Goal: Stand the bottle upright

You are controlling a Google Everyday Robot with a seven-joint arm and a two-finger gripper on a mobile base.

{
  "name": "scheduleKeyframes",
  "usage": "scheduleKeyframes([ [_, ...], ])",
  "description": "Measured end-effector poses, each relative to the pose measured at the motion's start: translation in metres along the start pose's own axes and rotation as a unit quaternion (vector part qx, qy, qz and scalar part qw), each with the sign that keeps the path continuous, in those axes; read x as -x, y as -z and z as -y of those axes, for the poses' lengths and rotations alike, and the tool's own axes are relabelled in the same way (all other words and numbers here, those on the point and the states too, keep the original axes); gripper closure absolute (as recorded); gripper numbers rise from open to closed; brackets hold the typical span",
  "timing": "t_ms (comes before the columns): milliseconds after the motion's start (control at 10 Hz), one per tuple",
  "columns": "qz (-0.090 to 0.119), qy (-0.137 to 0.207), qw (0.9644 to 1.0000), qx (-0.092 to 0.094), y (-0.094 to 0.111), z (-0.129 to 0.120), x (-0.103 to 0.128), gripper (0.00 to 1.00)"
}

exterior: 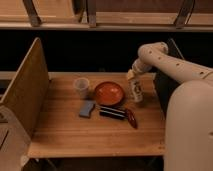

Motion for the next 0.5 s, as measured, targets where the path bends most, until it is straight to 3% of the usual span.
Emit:
scheduleKeyframes([
  [300, 0.003, 0.003, 1.0000, 0.000, 0.000, -0.003, 0.001, 1.00],
  [500, 0.027, 0.001, 0.9996, 0.005, 0.001, -0.005, 0.011, 1.00],
])
